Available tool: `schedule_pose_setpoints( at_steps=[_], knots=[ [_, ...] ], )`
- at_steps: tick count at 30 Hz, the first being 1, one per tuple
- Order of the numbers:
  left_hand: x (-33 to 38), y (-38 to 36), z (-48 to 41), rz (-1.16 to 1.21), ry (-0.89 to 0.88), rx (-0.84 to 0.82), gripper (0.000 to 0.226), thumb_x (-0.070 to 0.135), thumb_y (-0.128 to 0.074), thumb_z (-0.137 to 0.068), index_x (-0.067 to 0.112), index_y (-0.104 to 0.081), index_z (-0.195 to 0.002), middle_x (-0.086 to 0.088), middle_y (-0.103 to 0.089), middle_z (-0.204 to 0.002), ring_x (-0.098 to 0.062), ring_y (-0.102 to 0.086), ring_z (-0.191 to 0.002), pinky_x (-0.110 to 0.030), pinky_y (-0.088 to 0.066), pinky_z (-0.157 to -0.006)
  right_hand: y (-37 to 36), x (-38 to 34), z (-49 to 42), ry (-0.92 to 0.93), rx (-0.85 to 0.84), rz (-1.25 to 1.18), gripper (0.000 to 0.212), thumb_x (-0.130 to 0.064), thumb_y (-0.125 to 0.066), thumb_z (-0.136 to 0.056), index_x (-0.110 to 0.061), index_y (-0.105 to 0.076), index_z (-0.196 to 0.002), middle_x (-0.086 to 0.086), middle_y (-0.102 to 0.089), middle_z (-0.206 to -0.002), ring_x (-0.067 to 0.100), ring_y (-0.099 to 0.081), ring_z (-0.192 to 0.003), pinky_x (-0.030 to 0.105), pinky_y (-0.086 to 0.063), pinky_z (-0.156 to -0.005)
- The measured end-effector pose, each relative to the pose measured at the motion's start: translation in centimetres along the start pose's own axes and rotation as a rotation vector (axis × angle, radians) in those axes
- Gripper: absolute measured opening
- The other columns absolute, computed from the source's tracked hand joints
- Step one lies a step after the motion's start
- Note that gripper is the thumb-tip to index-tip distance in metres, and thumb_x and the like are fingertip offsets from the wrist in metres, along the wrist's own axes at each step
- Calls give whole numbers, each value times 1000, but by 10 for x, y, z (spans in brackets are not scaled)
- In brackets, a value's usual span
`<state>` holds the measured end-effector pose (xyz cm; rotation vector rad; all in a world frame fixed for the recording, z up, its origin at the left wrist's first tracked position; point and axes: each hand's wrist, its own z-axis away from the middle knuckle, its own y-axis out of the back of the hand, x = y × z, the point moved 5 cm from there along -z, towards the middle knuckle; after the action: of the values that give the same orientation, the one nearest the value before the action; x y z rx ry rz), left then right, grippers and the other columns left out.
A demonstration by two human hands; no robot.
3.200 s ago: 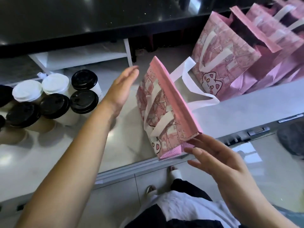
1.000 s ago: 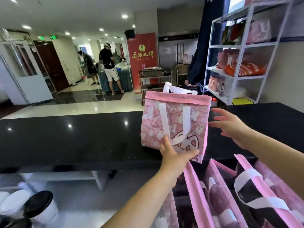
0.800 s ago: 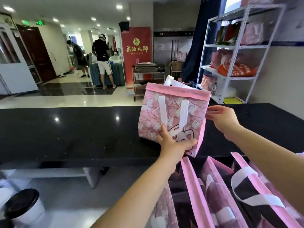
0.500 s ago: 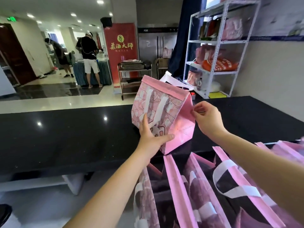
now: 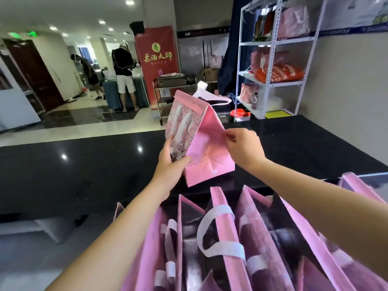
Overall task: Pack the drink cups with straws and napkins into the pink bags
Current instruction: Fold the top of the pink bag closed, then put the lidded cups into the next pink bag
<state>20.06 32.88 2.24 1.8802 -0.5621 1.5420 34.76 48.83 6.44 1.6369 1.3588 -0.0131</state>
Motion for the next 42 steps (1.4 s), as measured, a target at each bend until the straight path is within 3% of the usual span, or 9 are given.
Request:
schedule_pose_setpoints(
  at_steps=[4, 7, 13, 21, 27, 30, 35, 39, 42],
  knots=[
    [19, -87, -1, -61, -20, -66, 80, 37, -70, -81, 62, -26, -143, 11, -38, -153, -19, -50, -132, -50, -46, -106, 56, 65, 11, -12, 46, 67, 17, -11, -50, -90, -13, -58, -75, 3, -56, -62, 33, -50, -61, 40, -45, -57],
    [40, -151, 0, -112, -72, -118, 70, 19, -56, -98, 50, -23, -152, 8, -31, -158, -12, -39, -136, -35, -37, -110, 93, 104, 15, -53, 90, 94, 16, -8, -48, -88, -9, -56, -74, 8, -55, -63, 39, -50, -62, 42, -45, -56],
    [67, -239, 3, -178, -105, -215, 71, 5, -41, -99, 46, -21, -154, 6, -27, -162, -17, -30, -147, -32, -29, -115, 144, 162, 20, -146, 149, 96, 16, -10, -45, -87, -7, -53, -74, 9, -54, -61, 42, -50, -64, 41, -45, -57],
    [63, -273, 6, -229, -179, -258, 65, 8, -38, -104, 41, -18, -157, 9, -20, -165, -13, -21, -151, -28, -19, -117, 168, 198, 39, -227, 112, -22, 32, -20, -57, -84, -29, -65, -114, -7, -73, -98, 23, -68, -89, 43, -57, -82],
    [64, -261, 9, -325, -195, -281, 68, 10, -43, -102, 37, -15, -158, 5, -15, -166, -14, -20, -151, -23, -21, -110, 165, 185, 55, -298, -39, 17, 69, -37, -64, -79, -31, -38, -143, 5, -60, -132, 31, -58, -116, 46, -50, -94],
    [66, -238, 15, -440, -167, -302, 77, 19, -57, -98, 45, -14, -156, 2, -3, -168, -21, -10, -154, -39, -19, -119, 168, 164, 69, -293, -133, 127, 94, -38, -72, -81, -23, -17, -156, 8, -35, -154, 36, -38, -136, 49, -41, -104],
    [72, -170, 61, -1014, -242, -230, 74, 46, -58, -93, 47, -16, -154, 0, 2, -168, -25, 4, -155, -53, -7, -123, 170, 98, 103, -85, -297, 266, 79, -53, -63, -85, -26, -31, -152, 1, -29, -160, 28, -27, -146, 49, -34, -114],
    [54, -92, 112, -1122, -132, -195, 75, 51, -57, -91, 49, -15, -153, 3, 4, -168, -21, 9, -154, -51, -2, -124, 151, 28, 129, 164, -432, 171, 65, -56, -58, -88, -29, -46, -145, -6, -44, -152, 19, -36, -141, 39, -34, -114],
    [38, -20, 144, -1216, -12, -37, 67, 51, -58, -91, 48, -27, -150, 2, -12, -167, -22, -4, -154, -47, -9, -122, 120, -18, 145, 338, -569, 90, 57, -59, -57, -86, -33, -54, -137, -13, -50, -142, 15, -44, -134, 33, -38, -109]
  ],
)
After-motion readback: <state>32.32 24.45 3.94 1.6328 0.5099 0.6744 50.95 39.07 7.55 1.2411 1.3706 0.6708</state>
